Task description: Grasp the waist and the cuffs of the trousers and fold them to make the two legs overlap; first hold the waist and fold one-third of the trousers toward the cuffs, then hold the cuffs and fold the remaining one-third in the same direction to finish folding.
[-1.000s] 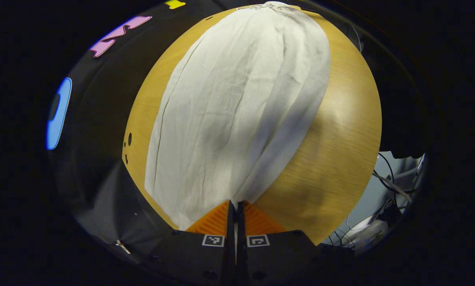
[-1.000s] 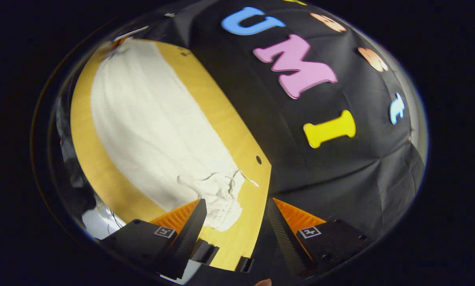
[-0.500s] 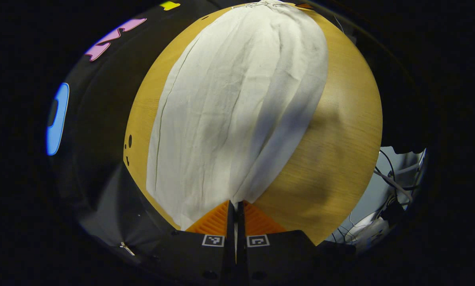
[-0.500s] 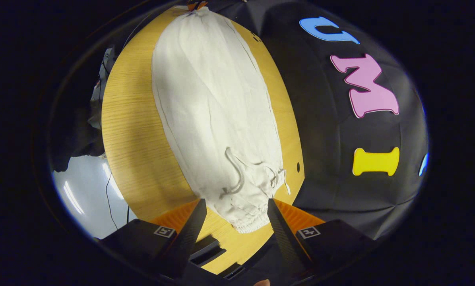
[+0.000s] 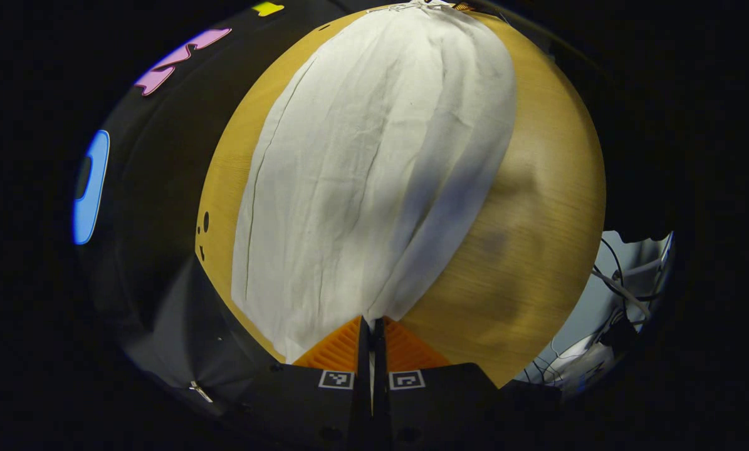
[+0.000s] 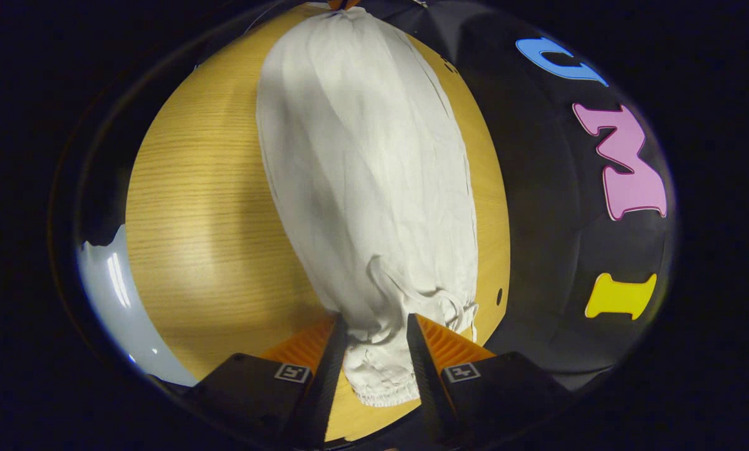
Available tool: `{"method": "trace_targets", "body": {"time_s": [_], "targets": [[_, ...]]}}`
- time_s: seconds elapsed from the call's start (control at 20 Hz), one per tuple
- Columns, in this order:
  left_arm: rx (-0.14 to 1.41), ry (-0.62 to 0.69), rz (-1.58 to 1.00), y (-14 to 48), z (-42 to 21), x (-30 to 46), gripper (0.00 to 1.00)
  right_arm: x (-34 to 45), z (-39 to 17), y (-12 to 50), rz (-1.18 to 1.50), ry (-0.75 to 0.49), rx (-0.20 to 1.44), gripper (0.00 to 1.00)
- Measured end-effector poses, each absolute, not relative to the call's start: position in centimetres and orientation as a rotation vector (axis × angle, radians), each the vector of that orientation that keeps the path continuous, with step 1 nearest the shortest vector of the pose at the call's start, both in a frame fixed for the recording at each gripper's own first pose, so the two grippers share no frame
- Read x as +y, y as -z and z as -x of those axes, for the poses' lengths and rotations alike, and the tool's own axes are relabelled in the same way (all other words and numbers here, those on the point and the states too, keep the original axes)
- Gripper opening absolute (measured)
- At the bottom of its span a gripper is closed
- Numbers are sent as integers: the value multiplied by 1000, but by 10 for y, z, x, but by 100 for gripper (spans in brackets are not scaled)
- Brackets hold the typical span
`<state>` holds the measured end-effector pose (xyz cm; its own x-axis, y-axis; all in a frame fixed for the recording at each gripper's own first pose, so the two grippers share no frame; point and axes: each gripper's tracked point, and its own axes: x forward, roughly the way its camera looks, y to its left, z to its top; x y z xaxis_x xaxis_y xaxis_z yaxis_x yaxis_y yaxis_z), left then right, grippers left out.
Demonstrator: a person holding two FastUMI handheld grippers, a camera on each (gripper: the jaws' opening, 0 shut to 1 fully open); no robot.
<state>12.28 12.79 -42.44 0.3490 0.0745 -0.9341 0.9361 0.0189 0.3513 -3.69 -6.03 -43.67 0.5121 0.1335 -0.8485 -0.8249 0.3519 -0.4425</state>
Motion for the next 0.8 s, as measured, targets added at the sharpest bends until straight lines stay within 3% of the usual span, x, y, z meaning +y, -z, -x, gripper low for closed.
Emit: {"method": "trace_targets", "body": {"time_s": [0.05, 0.1, 0.15, 0.25, 0.3, 0.8], "targets": [[996, 876, -1380, 425, -124, 128, 6, -57, 40, 438, 1009, -734, 836, 53], [982, 868, -1379, 425, -124, 127, 6, -54, 42, 440, 1005, -737, 852, 34], [968, 860, -1383, 424, -125, 128, 6, -53, 44, 437, 1014, -754, 856, 20], [947, 845, -1391, 425, -127, 129, 6, -53, 46, 437, 1027, -758, 841, 5], [941, 833, -1395, 425, -128, 130, 6, -53, 45, 441, 1027, -754, 838, 8], [982, 804, -1291, 415, -81, 143, 5, -58, 85, 419, 969, -739, 842, 5]]}}
